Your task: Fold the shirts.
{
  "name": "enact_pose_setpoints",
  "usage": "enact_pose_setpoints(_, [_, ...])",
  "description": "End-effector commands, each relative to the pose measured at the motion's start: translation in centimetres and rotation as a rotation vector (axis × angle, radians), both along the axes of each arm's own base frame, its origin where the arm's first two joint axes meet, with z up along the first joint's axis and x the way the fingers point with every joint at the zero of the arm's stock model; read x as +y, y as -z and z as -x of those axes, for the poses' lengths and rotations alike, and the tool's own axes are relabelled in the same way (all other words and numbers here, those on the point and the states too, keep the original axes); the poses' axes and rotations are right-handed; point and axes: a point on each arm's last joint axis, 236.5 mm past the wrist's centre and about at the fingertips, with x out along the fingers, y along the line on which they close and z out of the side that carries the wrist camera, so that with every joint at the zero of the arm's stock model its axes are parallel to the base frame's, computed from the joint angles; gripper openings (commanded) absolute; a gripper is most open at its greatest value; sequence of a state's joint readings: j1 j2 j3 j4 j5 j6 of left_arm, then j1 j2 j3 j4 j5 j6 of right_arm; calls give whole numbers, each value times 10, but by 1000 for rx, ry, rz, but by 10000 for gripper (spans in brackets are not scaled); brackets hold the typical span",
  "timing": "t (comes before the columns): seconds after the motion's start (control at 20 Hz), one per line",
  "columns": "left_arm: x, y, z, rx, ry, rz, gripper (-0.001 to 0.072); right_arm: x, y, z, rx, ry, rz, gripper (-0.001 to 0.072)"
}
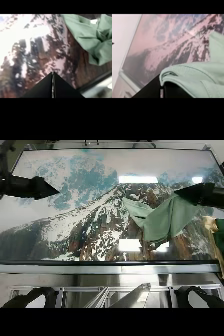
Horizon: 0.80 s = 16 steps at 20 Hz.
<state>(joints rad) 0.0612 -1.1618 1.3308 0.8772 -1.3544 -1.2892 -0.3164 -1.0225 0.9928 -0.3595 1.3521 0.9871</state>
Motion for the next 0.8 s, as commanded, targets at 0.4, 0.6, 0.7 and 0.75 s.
enact_pose_setpoints(0.4, [-159,165,2,256,289,-28,696,127,101,48,272,-381,135,385])
enact_pose_setpoints(0.6, [-189,171,-44,267,183,129,641,68,131,40,363,-296,261,412])
enact_pose_setpoints(0.7, [-204,178,-64,282,174,183,640,29,131,32,406,-218,237,414])
enact_pose_setpoints(0.75, [-212,183,-68,303,191,202,641,7,134,25,416,-157,237,418])
